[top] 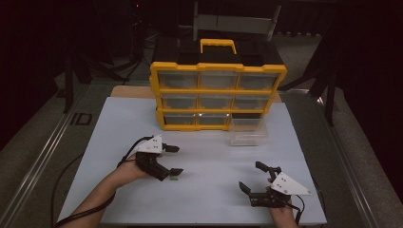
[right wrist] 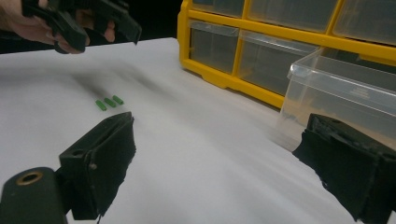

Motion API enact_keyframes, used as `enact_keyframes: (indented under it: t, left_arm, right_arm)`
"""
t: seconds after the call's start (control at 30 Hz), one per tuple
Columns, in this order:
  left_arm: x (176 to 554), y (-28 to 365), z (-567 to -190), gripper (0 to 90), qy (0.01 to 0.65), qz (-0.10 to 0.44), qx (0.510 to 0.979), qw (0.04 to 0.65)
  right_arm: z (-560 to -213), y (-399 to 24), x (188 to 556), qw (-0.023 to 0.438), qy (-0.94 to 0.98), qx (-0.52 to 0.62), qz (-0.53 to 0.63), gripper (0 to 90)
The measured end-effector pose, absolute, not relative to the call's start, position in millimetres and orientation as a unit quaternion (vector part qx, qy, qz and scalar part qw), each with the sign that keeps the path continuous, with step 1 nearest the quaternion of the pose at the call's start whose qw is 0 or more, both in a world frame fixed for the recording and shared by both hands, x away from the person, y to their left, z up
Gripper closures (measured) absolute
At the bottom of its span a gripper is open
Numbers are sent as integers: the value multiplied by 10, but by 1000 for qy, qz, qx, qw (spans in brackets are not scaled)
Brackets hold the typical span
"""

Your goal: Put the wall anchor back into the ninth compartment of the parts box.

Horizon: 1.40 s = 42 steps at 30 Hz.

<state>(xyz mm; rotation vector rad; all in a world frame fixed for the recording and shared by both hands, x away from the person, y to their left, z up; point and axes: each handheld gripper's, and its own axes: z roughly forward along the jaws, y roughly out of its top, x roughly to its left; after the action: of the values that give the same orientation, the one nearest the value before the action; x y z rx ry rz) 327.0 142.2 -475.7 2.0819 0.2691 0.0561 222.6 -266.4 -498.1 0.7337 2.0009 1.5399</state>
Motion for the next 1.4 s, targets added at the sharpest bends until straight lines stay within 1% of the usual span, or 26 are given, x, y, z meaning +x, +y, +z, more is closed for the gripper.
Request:
enact_keyframes:
  t: [0.17,0.2,0.27,0.4,0.5,0.63,0.7,0.8,0.93,1.07,1.23,1.33,1.4]
  left_arm:
    - [3322,1471,-4850,352,115,19,869,482]
    - [3332,1481,-4867,364,118,19,870,478]
    - [3345,1499,-4902,416,120,16,873,472]
    - [3352,1508,-4966,463,122,14,885,449]
    - [3363,1510,-5009,519,123,7,892,435]
    - [3397,1517,-5075,617,131,-3,898,419]
    - [3413,1516,-5111,624,141,-9,900,412]
    - [3426,1511,-5162,676,146,-13,904,402]
    - [3428,1488,-5203,721,147,-15,910,388]
    - [3433,1464,-5202,772,145,-11,914,380]
    - [3428,1417,-5182,792,132,-9,921,366]
    - [3436,1385,-5160,842,124,-11,928,352]
    - [3445,1372,-5150,847,124,-17,930,345]
  right_arm:
    - [-4985,-2659,2230,254,737,268,566,97]
    - [-4985,-2658,2230,253,738,268,566,97]
    - [-4985,-2658,2229,253,738,267,565,98]
    - [-4988,-2658,2231,252,738,268,565,98]
    - [-4991,-2656,2232,250,739,268,565,97]
    - [-4996,-2655,2236,247,740,267,566,98]
    - [-4997,-2656,2237,247,740,268,565,98]
    - [-4997,-2658,2237,247,740,269,565,97]
    - [-4997,-2658,2237,247,740,269,565,98]
    - [-4997,-2659,2238,248,740,269,565,97]
    - [-4999,-2662,2240,248,740,269,564,97]
    - [-5000,-2659,2241,248,740,271,563,97]
    - [-4999,-2660,2242,249,740,271,563,97]
